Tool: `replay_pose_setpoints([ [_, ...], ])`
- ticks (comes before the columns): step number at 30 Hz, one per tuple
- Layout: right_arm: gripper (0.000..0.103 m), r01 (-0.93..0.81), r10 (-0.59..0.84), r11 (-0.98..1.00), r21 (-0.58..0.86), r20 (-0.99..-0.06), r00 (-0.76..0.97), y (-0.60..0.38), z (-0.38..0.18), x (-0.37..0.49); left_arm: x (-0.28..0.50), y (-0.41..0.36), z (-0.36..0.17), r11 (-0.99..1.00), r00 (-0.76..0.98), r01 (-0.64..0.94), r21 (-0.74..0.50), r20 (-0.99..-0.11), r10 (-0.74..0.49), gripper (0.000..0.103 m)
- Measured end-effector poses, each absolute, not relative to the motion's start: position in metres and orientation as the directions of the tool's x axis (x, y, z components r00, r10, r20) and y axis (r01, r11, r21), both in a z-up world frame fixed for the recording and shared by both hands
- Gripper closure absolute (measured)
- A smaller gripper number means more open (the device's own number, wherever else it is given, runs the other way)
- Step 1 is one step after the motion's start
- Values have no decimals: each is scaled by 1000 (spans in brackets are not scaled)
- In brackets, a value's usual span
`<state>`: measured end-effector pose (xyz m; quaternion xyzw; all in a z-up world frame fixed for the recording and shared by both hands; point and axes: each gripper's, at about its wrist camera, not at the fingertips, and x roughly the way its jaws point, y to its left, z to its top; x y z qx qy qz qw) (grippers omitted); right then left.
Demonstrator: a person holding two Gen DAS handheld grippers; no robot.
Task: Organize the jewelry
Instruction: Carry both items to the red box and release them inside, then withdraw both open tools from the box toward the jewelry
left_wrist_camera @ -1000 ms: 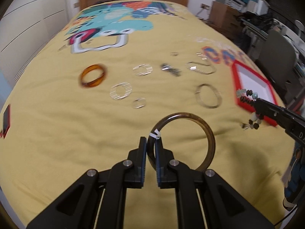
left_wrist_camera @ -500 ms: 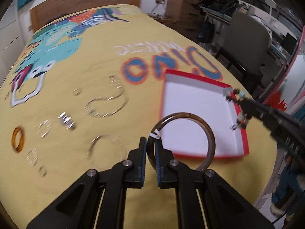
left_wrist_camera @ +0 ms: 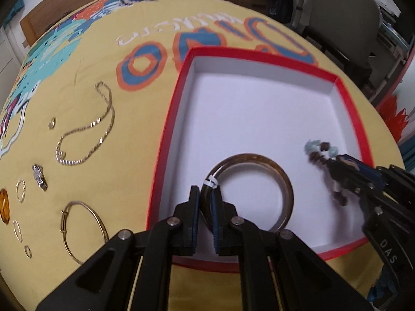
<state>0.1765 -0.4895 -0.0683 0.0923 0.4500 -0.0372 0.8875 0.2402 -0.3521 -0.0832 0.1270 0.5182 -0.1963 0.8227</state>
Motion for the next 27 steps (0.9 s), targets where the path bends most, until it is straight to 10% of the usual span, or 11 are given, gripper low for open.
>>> replay_pose_setpoints([
  [10,67,171,-35,981,86,-799,600,-486,-60,167,231,-341,-68,889,395,455,-54,-882,-256,75],
  [27,63,133,11,981,144,-719,695,-423,10,105,144,-223,-6,900,493,436,-27,-829,-264,75],
])
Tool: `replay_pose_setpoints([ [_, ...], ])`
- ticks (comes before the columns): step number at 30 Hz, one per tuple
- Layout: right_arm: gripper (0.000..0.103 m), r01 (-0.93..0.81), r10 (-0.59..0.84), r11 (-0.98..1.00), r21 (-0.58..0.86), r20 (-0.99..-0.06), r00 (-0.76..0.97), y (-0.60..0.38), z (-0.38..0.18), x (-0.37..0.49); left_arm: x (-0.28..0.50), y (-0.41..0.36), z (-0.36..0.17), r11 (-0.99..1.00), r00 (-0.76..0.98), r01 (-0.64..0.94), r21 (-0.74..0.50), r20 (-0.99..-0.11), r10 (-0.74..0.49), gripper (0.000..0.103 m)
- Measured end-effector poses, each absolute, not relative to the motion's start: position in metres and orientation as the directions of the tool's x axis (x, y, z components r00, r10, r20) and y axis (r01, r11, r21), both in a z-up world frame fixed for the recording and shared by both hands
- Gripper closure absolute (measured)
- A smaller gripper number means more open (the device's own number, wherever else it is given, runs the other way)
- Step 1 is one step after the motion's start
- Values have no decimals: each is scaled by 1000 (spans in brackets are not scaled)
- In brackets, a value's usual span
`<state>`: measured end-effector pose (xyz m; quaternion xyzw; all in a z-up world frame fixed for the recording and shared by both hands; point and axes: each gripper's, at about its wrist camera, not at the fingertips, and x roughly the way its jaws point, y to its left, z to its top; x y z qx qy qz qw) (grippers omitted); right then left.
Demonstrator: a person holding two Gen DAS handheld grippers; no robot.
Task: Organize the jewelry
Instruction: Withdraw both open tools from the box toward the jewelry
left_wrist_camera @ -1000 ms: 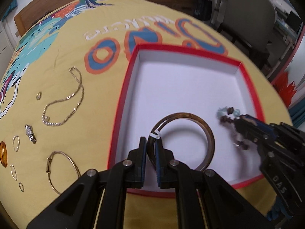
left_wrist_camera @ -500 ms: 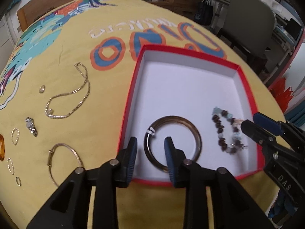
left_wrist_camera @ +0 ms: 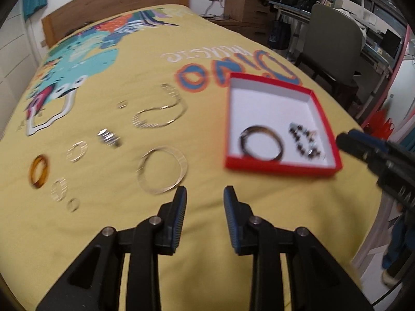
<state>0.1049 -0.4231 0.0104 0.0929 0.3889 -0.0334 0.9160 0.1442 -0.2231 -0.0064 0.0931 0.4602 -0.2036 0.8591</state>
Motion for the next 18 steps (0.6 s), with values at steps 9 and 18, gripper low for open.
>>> replay_pose_setpoints([
  [9,60,31,99,985,172,-692,715,-354,30,79,97,-116,-1,946,524,322,-34,-826,-209,75],
  [18,60,-52,169,981,187,-689,705,-305,30,67,70,-24,0,984,580,169,-53,-802,-143,75],
])
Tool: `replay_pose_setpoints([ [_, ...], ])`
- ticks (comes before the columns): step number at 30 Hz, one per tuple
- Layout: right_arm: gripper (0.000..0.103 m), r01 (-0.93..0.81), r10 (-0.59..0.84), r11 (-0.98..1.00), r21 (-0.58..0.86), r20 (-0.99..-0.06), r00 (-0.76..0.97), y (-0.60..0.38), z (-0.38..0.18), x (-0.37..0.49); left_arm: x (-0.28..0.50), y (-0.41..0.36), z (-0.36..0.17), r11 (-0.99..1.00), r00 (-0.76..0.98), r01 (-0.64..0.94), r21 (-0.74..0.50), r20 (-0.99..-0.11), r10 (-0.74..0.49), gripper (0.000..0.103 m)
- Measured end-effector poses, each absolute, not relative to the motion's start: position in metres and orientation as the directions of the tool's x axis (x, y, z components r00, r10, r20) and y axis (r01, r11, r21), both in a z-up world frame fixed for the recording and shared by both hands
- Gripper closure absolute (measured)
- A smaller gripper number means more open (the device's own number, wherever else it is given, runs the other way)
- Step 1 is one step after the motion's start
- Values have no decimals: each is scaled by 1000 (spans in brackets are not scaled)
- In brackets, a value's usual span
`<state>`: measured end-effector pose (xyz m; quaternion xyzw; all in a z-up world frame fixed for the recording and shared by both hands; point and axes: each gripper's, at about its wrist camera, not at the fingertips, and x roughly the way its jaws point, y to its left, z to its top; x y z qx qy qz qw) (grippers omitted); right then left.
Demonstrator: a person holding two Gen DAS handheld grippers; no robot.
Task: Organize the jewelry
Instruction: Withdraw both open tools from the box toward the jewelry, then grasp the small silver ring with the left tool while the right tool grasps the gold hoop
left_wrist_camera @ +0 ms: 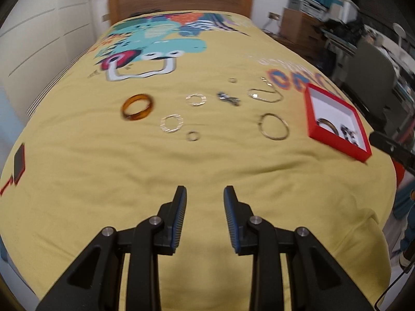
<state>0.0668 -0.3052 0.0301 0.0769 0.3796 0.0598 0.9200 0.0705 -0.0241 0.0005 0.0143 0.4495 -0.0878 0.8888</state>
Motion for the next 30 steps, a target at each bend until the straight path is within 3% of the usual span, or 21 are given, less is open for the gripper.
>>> replay_pose_setpoints([
  [9,60,-131,222,975,182,-710,668,-268,19,78,79,15,-11,987,565,104,-123,-809,-160,75],
  [30,60,-194,272,961,195,-791,548,-239,-50,185,195,-20,-71,973,487,118,-198,-842,-230,75],
])
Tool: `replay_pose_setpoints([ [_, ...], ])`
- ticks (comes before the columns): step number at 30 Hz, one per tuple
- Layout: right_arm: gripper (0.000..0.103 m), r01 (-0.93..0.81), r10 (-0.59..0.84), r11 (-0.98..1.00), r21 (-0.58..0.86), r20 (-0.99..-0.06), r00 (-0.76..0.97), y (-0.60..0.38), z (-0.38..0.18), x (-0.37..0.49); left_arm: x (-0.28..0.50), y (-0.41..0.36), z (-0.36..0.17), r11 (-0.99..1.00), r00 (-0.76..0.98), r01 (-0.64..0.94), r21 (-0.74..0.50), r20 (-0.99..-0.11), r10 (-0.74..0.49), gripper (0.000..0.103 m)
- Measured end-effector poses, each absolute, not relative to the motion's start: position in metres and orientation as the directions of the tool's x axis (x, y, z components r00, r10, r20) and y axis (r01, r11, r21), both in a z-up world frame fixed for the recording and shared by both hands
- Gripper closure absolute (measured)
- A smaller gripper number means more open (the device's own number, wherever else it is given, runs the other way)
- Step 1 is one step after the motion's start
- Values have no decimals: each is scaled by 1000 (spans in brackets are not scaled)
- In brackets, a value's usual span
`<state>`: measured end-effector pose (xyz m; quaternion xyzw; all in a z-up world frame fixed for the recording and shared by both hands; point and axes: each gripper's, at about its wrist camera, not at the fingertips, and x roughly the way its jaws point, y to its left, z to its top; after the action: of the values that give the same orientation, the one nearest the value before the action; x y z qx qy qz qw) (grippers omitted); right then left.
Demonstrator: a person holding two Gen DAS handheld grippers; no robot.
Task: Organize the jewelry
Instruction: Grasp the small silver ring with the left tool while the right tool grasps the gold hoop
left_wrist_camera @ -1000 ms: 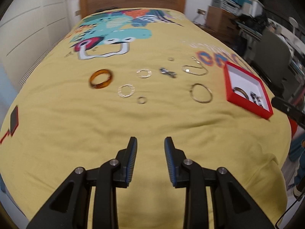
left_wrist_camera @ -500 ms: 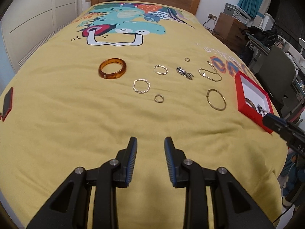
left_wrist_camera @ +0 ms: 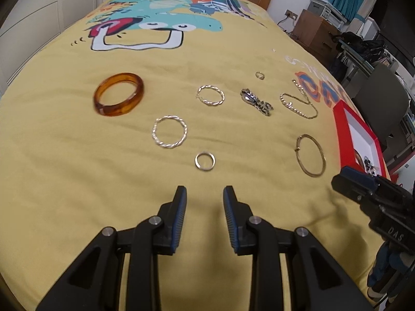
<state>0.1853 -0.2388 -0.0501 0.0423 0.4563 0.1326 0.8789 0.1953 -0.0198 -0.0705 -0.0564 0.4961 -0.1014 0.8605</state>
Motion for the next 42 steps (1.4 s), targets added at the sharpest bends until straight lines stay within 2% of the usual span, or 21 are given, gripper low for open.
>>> replay_pose_setpoints([
  [6,61,-211,279,958,195,-811,515,-235,-68,209,216,-25,-87,976,471,109,-189,-855,-218,75],
  [14,70,-225,275,956,187,-838,471,-232,-89,233,229,-28,-98,979,464,88,-185,-862,-205,76],
  [19,70,-239,267,956,173,-853,449,-229,-98,244,234,-31,-104,980,460,79,-181,-866,-196,76],
  [21,71,-245,267,954,171,-856,442,-227,-100,247,233,-33,-105,982,462,76,-171,-867,-187,78],
  [23,72,-246,269,953,174,-858,437,-225,-103,251,232,-36,-107,984,462,79,-159,-869,-178,84],
  [24,73,-248,270,953,174,-859,435,-224,-103,252,231,-37,-106,985,464,81,-151,-869,-172,84],
  [28,92,-253,273,951,177,-863,424,-221,-105,257,230,-38,-104,987,464,85,-139,-871,-163,84],
  [29,96,-248,276,952,182,-862,425,-222,-105,256,229,-38,-103,987,466,88,-135,-870,-160,84],
  [31,98,-233,298,949,214,-853,430,-226,-104,254,226,-38,-99,988,472,91,-128,-868,-156,85],
  [42,99,-199,396,918,343,-766,506,-240,-73,218,201,-29,-75,989,507,95,-117,-849,-149,85],
])
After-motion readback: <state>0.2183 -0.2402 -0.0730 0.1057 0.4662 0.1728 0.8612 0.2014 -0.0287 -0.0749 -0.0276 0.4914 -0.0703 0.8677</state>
